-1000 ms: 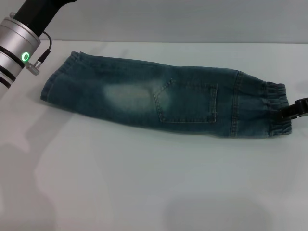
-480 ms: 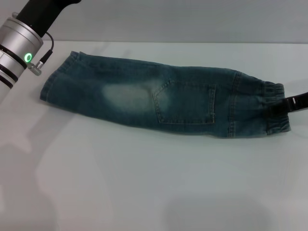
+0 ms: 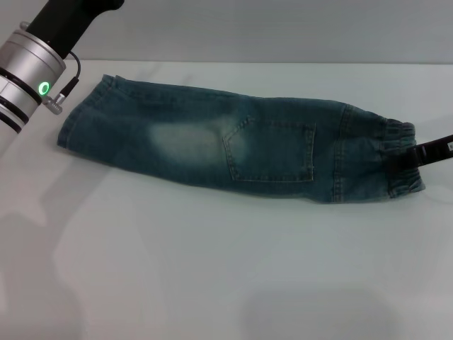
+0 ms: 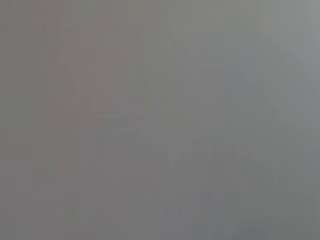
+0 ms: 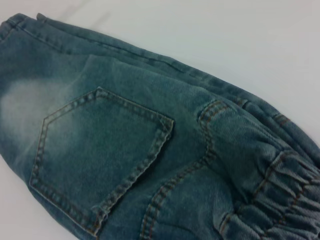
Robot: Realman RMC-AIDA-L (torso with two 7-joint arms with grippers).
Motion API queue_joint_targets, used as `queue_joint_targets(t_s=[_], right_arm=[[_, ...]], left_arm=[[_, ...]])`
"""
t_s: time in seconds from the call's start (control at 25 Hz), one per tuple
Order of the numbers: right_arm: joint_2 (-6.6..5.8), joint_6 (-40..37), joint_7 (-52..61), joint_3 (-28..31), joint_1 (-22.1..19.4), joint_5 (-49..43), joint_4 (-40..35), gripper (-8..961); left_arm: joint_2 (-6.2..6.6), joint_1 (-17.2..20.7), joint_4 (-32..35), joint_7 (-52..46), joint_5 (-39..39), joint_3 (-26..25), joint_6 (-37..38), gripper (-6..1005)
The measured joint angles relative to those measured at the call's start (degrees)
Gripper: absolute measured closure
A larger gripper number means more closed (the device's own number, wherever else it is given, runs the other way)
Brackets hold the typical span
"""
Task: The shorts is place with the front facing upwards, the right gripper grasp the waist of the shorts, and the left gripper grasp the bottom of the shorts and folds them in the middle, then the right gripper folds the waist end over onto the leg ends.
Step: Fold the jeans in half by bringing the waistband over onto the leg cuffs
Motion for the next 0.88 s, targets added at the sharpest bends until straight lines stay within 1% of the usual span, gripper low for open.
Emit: queue_joint_targets(t_s=[0.08, 0.2, 0.36, 0.56, 0.64, 0.88], right_arm=[[0.03, 0.0, -0.3, 0.3, 0.0, 0.0, 0.0, 889], [0.00, -0.9, -0.3, 0.5, 0.0, 0.0, -0.7, 895], [-0.13, -3.6, -0.3, 0.8, 0.0, 1.0, -3.7, 899], [-0.48, -10.5, -0.1, 1.5, -0.3, 3.4, -9.2, 899], [-0.75, -13.5, -0.1, 2.2, 0.1, 3.5, -11.4, 900], [-2.07, -21.3, 0.5, 3.5, 2.5, 3.6, -17.2, 900]], left_arm=[[0.00, 0.0, 0.0, 2.2, 0.2, 0.0, -0.2, 215], [0.00, 0.5, -0.1, 4.6, 0.1, 0.1, -0.7, 215], [0.04, 0.7, -0.1, 5.9, 0.3, 0.1, -2.7, 215], [-0.05, 0.5, -1.1, 9.2, 0.6, 1.4, -3.7, 215], [-0.05, 0.4, -1.7, 10.6, 0.6, 2.3, -4.3, 215], [-0.03, 1.0, -2.2, 12.3, 0.6, 4.9, -5.4, 214]])
